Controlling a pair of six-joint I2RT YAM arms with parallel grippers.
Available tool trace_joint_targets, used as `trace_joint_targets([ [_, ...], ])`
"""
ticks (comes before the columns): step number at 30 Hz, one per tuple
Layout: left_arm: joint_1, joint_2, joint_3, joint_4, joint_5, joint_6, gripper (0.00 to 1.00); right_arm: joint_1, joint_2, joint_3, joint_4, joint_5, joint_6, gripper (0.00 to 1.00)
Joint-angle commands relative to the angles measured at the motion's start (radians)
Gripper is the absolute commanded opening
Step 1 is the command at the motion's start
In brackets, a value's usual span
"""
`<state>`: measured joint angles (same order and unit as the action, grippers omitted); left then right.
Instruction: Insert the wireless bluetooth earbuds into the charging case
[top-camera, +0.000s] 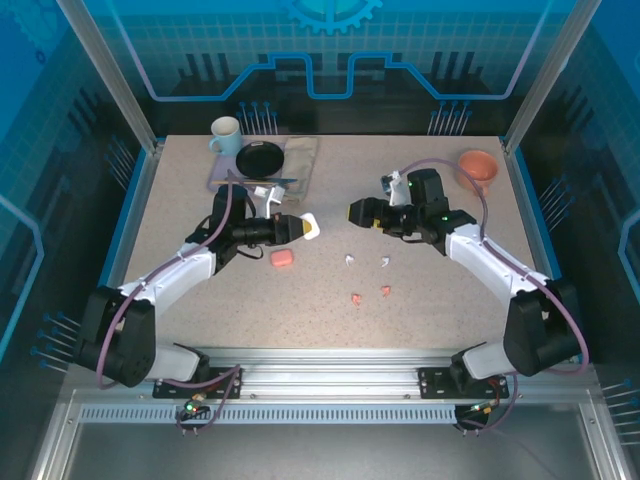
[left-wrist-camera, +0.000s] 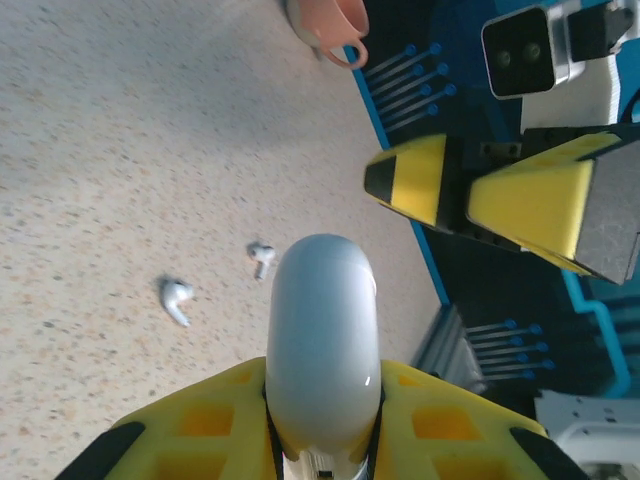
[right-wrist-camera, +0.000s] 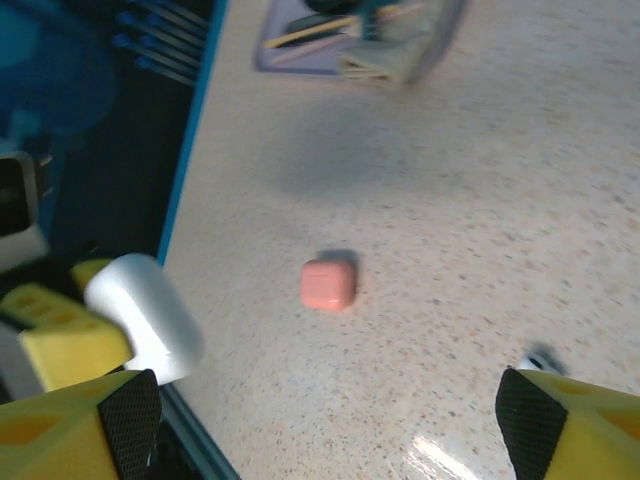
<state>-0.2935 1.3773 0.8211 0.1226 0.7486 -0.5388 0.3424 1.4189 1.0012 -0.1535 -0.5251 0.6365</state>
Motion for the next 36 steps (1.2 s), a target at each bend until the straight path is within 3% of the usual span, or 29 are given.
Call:
trace_joint_targets([
  [1, -0.001, 0.010, 0.067, -0.107, 0.140, 0.064, 0.01, 0.024, -0.007, -0.017, 0.127, -0.119, -0.091, 0.89],
  [16, -0.008, 0.044, 0.110, -0.148, 0.148, 0.082, 0.00, 0.165, 0.143, 0.099, 0.103, -0.074, -0.117, 0.85],
  [30, -0.009, 0.019, 0.125, -0.166, 0.158, 0.100, 0.00, 0.057, 0.146, 0.009, 0.072, 0.005, -0.104, 0.79],
  [36, -0.008, 0.018, 0.129, -0.172, 0.158, 0.103, 0.00, 0.041, 0.085, -0.007, 0.072, -0.038, -0.093, 0.78],
])
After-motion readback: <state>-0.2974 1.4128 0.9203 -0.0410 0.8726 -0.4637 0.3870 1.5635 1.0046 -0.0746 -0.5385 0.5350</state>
